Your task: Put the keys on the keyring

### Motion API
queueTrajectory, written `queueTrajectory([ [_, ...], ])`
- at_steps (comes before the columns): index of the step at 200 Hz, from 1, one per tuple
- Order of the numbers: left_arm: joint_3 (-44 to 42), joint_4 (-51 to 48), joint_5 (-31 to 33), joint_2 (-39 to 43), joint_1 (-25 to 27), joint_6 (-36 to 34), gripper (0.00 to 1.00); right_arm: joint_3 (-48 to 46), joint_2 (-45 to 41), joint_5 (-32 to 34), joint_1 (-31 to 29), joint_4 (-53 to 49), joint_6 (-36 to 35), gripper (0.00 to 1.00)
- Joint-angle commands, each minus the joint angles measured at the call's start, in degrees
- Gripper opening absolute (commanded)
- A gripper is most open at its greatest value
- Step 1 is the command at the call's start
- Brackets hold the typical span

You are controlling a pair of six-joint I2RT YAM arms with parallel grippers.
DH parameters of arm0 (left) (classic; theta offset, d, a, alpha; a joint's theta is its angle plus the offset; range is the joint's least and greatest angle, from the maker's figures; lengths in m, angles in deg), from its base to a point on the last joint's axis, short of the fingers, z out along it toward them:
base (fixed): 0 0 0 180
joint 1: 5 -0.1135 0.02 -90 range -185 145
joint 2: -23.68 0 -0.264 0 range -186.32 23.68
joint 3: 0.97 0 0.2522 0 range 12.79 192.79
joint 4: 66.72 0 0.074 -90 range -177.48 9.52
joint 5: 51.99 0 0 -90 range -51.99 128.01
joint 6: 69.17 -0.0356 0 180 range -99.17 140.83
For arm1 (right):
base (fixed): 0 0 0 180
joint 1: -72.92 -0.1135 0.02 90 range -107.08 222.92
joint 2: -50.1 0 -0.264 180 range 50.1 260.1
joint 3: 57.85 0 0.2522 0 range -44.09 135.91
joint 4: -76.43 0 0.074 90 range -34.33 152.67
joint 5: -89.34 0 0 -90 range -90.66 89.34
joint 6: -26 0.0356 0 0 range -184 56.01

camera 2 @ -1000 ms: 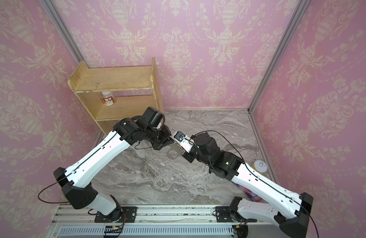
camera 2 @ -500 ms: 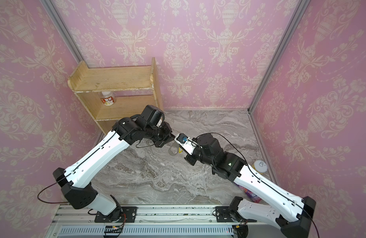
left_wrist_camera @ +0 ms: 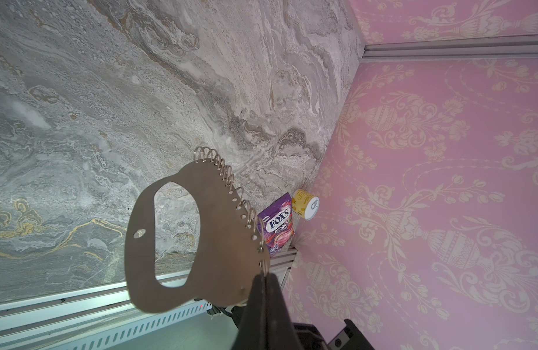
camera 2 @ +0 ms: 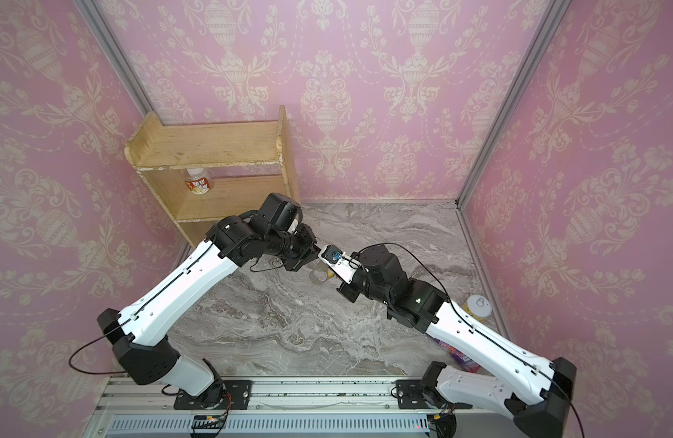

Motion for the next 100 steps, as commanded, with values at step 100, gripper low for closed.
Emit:
queueTrajectory([
  [100, -0.06, 1.67, -0.83, 0.37, 0.88, 1.46, 0.00, 1.43, 0.36, 5.54, -1.78, 3.38, -5.10, 0.00],
])
